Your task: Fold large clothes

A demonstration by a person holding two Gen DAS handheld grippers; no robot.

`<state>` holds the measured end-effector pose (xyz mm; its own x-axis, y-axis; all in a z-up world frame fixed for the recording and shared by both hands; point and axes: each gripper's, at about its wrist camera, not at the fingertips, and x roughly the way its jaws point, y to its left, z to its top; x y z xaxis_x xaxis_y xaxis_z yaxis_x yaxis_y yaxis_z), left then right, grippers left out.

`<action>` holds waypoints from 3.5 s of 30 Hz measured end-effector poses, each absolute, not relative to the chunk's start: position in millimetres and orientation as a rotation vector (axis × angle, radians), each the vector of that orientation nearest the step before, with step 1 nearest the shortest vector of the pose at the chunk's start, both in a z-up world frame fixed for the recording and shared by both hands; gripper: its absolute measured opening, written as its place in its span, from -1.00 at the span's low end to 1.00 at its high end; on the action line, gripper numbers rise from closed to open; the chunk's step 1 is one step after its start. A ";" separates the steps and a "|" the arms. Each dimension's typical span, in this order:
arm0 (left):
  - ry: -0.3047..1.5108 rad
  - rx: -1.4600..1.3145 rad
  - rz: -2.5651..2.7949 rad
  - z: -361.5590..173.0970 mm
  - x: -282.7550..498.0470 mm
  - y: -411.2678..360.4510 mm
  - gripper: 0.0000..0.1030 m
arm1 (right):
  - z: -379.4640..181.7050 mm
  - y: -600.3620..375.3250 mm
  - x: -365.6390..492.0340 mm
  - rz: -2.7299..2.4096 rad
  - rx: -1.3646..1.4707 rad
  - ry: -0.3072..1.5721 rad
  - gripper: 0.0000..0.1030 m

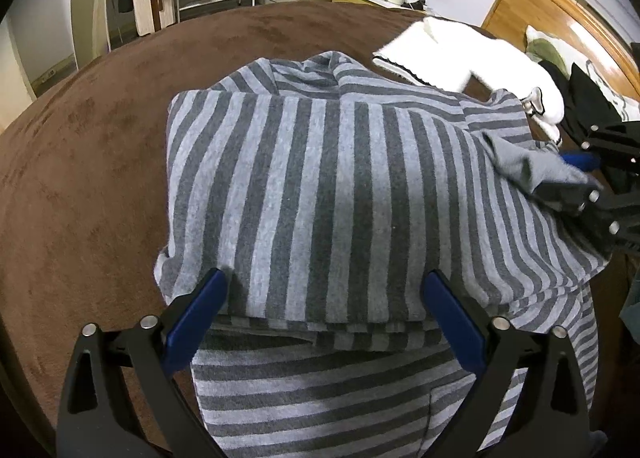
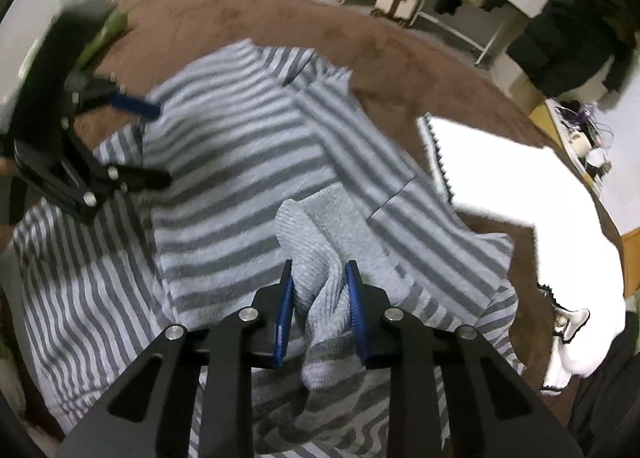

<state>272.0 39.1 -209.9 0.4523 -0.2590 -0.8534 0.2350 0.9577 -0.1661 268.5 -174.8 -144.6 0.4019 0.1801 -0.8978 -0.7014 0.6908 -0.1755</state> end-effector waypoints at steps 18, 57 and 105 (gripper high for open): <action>1.113 -0.069 -0.185 -214.9 281.2 68.7 -0.89 | -66.8 -266.7 250.6 0.284 -0.220 0.804 -0.55; 1.114 -0.028 -0.248 -196.3 269.6 28.9 0.11 | -187.6 -323.9 257.5 0.355 -0.063 1.146 0.01; 0.965 -0.029 -0.175 -157.1 233.4 53.0 0.87 | -120.8 -314.8 210.2 0.264 -0.072 0.889 0.36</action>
<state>233.4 53.0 -157.1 0.5566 -0.1610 -0.8151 0.1351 0.9855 -0.1024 210.2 -314.8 -120.8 0.6004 0.1978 -0.7748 -0.2569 0.9653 0.0473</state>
